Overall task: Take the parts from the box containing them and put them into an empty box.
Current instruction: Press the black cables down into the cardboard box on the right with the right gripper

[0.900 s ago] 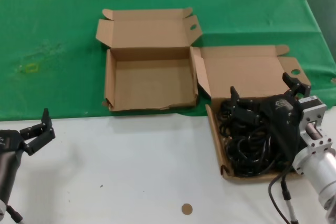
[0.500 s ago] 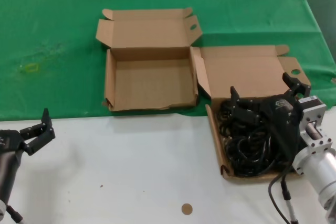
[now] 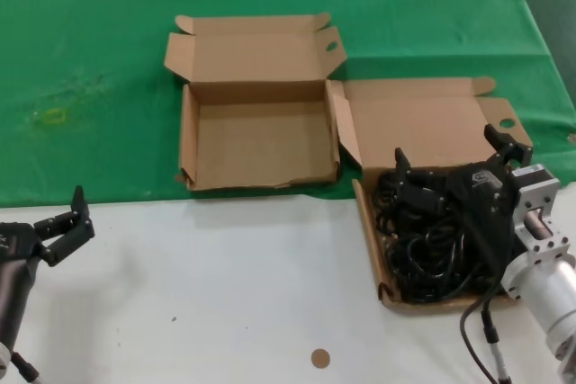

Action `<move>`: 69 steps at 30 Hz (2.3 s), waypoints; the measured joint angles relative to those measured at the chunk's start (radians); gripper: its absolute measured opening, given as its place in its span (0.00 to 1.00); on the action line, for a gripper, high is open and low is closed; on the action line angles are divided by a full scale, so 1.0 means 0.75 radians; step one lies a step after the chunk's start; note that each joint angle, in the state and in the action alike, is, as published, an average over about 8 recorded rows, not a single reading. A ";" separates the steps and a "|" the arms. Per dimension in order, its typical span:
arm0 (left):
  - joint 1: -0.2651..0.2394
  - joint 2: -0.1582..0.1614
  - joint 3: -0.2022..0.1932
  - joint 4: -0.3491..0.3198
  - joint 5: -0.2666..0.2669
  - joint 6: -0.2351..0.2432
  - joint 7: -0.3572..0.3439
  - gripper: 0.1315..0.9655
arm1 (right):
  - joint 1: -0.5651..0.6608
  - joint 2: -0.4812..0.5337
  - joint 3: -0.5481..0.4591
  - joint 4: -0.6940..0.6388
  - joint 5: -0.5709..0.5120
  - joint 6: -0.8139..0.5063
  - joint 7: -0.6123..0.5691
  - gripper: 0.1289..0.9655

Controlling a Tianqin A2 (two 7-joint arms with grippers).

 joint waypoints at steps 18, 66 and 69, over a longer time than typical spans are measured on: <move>0.000 0.000 0.000 0.000 0.000 0.000 0.000 1.00 | 0.000 0.000 0.000 0.000 0.000 0.000 0.000 1.00; 0.000 0.000 0.000 0.000 0.000 0.000 0.000 0.44 | 0.018 0.082 0.009 -0.023 -0.017 -0.028 -0.008 1.00; 0.000 0.000 0.000 0.000 0.000 0.000 0.000 0.38 | 0.022 0.136 -0.017 -0.026 -0.020 -0.030 0.009 1.00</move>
